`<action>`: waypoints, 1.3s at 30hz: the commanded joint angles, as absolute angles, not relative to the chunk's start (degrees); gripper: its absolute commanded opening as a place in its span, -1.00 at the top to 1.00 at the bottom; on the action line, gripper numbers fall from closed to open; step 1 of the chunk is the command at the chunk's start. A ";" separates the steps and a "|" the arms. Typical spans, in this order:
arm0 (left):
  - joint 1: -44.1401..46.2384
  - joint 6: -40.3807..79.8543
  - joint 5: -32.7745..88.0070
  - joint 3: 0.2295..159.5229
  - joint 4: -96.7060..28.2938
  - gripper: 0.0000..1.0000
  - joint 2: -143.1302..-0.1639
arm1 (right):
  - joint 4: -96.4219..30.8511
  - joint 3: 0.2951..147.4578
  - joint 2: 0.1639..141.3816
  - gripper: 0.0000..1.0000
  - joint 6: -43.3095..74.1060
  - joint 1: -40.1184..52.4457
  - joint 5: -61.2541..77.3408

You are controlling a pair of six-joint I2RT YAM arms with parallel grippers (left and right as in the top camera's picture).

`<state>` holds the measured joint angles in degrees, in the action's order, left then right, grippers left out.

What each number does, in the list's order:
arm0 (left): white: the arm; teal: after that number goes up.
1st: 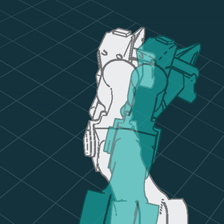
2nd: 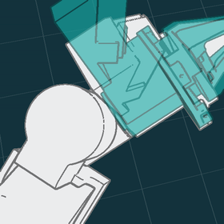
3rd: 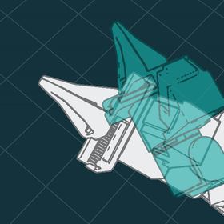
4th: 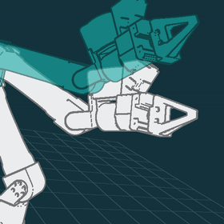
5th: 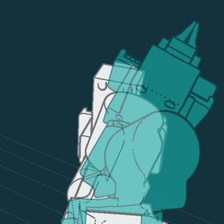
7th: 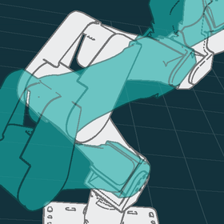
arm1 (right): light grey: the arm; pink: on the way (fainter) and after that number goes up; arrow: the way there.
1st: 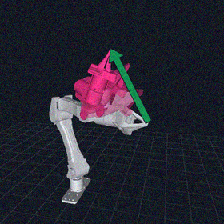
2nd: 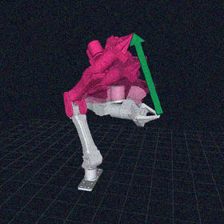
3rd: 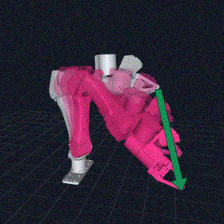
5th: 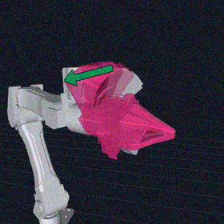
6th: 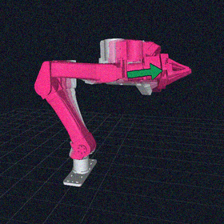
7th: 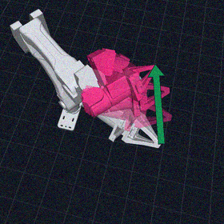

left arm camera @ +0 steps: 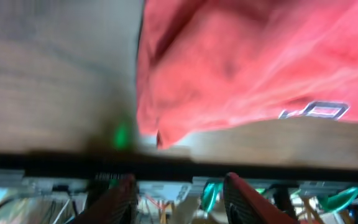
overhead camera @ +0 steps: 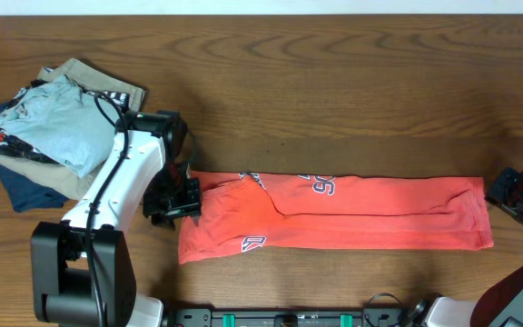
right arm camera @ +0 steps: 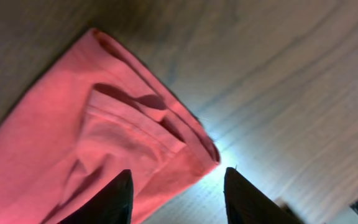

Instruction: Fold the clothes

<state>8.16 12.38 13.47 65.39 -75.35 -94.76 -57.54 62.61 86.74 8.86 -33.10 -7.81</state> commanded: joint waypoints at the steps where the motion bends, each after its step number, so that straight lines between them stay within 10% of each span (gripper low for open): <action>1: 8.23 12.73 15.31 65.21 -72.88 0.07 -95.02 | -56.55 61.71 86.28 0.07 6.24 -33.85 -4.93; 22: 8.23 12.73 15.88 65.21 -69.08 -0.04 -95.04 | -32.73 42.17 88.42 -0.35 0.45 -33.87 -4.93; 39: 8.23 12.75 15.88 65.19 -69.10 -0.04 -95.04 | -27.77 41.10 96.20 -0.28 -3.11 -33.98 -4.86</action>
<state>8.14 12.40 15.31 65.36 -68.90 -94.76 -28.32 43.22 91.31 -1.72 -33.10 -2.94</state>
